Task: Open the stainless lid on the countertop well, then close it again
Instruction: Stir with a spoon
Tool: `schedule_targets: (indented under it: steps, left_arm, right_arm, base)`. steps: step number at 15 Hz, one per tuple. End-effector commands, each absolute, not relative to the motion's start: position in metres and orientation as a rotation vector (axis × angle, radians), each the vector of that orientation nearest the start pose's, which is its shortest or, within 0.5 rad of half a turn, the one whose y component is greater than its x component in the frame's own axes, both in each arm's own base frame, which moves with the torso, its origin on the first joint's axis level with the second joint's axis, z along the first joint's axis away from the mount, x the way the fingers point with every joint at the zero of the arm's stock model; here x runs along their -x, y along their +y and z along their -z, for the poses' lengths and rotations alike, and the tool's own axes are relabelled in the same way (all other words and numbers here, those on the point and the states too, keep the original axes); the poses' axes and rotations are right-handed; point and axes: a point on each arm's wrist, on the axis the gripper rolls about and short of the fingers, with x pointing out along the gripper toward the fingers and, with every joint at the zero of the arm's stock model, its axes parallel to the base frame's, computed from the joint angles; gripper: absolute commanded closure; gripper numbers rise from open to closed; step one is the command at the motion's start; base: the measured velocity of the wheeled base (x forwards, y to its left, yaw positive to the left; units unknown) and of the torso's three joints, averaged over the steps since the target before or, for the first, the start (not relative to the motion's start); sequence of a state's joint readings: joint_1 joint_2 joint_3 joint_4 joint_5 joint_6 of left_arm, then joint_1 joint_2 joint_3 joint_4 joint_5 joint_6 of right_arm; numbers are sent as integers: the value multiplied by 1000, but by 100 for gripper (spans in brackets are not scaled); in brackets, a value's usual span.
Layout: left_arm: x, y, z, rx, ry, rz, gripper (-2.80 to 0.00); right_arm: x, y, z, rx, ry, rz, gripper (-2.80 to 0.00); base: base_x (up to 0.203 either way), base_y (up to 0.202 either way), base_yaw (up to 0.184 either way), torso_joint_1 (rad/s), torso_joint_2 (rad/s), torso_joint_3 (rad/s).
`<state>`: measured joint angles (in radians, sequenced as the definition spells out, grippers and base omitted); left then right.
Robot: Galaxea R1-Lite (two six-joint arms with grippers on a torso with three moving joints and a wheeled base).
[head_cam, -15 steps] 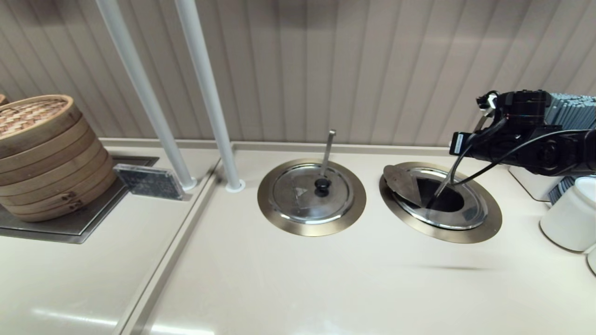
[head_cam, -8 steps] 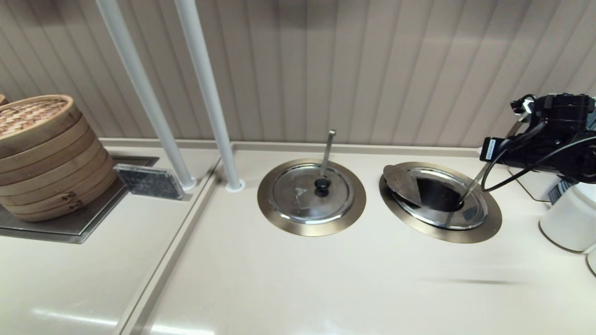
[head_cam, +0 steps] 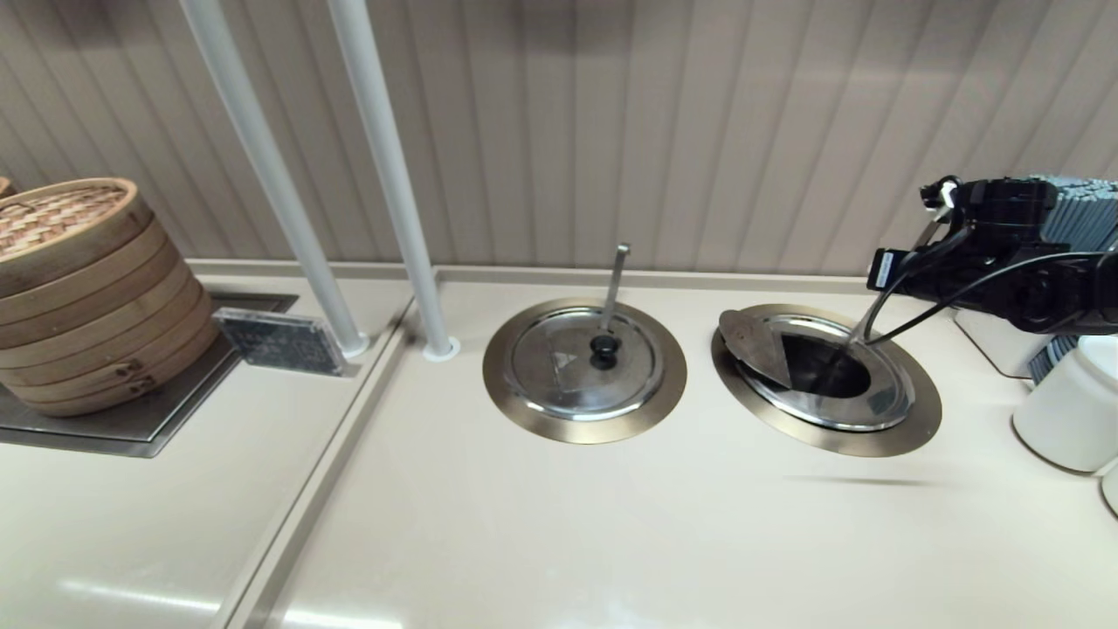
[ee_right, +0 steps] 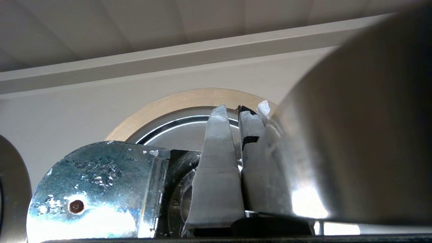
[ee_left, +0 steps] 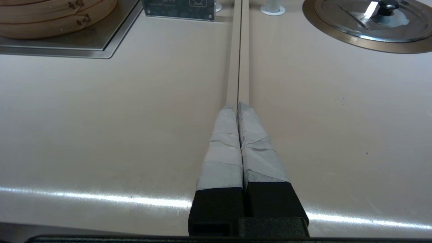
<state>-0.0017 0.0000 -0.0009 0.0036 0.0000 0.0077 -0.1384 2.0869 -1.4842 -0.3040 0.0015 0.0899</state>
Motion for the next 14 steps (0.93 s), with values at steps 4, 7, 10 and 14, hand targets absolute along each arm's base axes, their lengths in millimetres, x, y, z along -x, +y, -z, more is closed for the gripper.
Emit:
schedule_targets:
  steps: [4, 7, 10, 14]
  left_arm:
    - [23, 0, -75, -8, 4, 2, 0]
    - [23, 0, -75, -8, 3, 2, 0]
    - [23, 0, -76, -8, 2, 2, 0]
    - [23, 0, -75, -8, 3, 2, 0]
  right_arm:
    - [-446, -54, -166, -118, 339, 153, 0]
    - [-453, -63, -154, -122, 358, 172, 0]
    - [-464, -73, -149, -123, 350, 189, 0]
    - [-467, -77, -143, -123, 353, 195, 0]
  base:
    - [0, 0, 0, 0, 0, 0]
    - [0, 0, 0, 0, 0, 0]
    - [0, 0, 0, 0, 0, 0]
    - [0, 0, 0, 0, 0, 0]
